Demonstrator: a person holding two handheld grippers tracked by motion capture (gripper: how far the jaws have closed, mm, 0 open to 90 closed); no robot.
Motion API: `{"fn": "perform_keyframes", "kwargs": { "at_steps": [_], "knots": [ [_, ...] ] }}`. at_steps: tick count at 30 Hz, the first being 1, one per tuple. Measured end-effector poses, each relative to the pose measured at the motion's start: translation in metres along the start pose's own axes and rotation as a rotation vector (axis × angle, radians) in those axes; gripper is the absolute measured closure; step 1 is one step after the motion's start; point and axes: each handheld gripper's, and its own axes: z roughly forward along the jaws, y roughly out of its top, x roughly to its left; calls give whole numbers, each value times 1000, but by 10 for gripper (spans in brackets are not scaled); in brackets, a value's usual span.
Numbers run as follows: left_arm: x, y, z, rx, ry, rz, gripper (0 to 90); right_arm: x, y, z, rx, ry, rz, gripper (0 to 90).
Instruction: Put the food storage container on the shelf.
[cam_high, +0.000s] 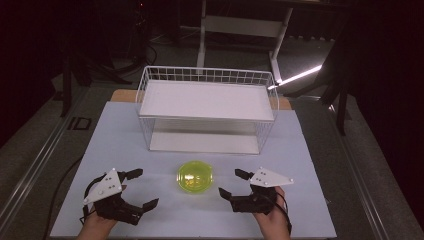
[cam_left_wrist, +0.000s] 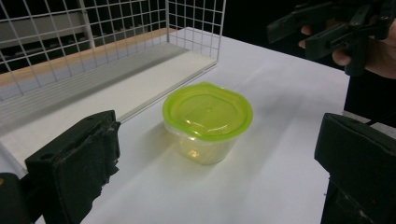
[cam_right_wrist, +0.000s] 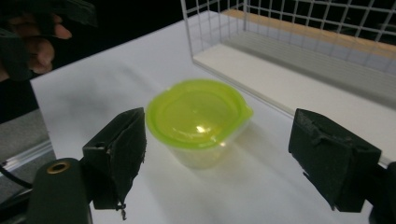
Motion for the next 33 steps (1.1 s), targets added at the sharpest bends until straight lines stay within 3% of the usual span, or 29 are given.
{"fn": "perform_keyframes", "kwargs": {
  "at_steps": [6,10,12,14,16,17,19,20,21,22,24,25,26,28,29,33],
  "knots": [
    [2,18,11,61,-31,-11,8,0,10,6,-14,-14,-37,189],
    [3,25,24,87,-7,-42,9,-1,17,15,2,-21,-38,167],
    [3,28,33,143,7,-67,9,-1,19,19,20,-34,-39,161],
    [4,28,43,184,-2,-93,9,-2,20,23,18,-47,-14,158],
    [6,27,53,201,-15,-126,9,-5,21,26,18,-20,25,149],
    [8,26,57,196,-34,-139,10,-6,21,29,25,-21,38,143],
    [9,25,60,194,-28,-151,10,-7,21,32,30,-22,48,143],
    [12,23,67,167,-44,-192,10,-8,21,35,31,-29,49,140],
    [14,22,70,159,-34,-207,10,-9,20,41,39,-16,58,140],
    [16,21,73,152,-38,-221,10,-10,19,44,48,-18,79,157],
    [19,19,77,142,-28,-231,10,-10,17,48,65,-23,77,282],
    [19,19,77,142,-28,-231,10,-10,17,48,65,-23,77,282],
    [22,17,80,142,2,-245,10,-10,16,49,62,-32,79,297],
    [25,14,82,144,23,-270,11,-13,15,52,62,-43,115,372],
    [27,12,82,140,29,-285,82,-15,14,56,66,-61,125,375],
    [30,3,85,141,66,-335,155,-19,10,64,89,-80,154,409]
  ]
}}
